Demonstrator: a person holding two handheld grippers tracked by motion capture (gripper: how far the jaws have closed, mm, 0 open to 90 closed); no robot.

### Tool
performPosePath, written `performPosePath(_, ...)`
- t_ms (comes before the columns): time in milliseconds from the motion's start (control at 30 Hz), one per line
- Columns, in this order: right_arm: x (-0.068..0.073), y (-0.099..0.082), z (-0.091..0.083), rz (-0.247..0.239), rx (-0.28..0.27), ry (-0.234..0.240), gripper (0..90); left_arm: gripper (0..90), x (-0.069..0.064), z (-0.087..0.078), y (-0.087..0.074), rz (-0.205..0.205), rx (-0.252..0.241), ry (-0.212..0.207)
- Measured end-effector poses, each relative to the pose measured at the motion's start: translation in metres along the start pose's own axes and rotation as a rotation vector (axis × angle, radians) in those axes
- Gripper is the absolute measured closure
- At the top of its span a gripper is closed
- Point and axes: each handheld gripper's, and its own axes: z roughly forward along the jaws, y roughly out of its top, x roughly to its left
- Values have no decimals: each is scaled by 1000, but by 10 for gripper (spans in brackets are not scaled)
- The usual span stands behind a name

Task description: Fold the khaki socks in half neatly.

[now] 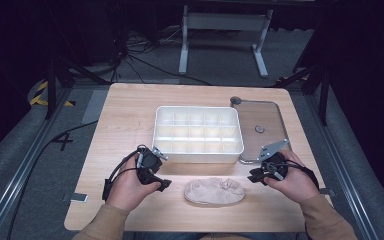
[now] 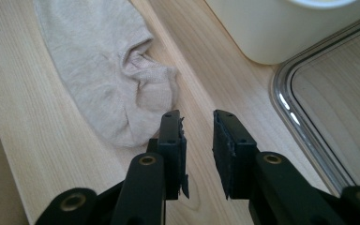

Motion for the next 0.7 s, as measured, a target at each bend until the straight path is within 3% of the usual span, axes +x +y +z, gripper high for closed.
performPosePath(67,1,0,1,6,-3,0,729,413,-3,-2,2,-15,-5,-27)
performPosePath(167,2,0,2,11,-14,18,739,468,-8,-6,5,8,3,15)
performPosePath(433,5,1,3,18,-7,24,742,445,-9,-7,5,9,-9,19)
performPosePath(600,12,4,1,16,-22,39,764,429,-17,-7,9,20,-13,-18)
performPosePath(700,15,6,1,2,-25,44,792,435,-20,-8,10,19,-29,-6)
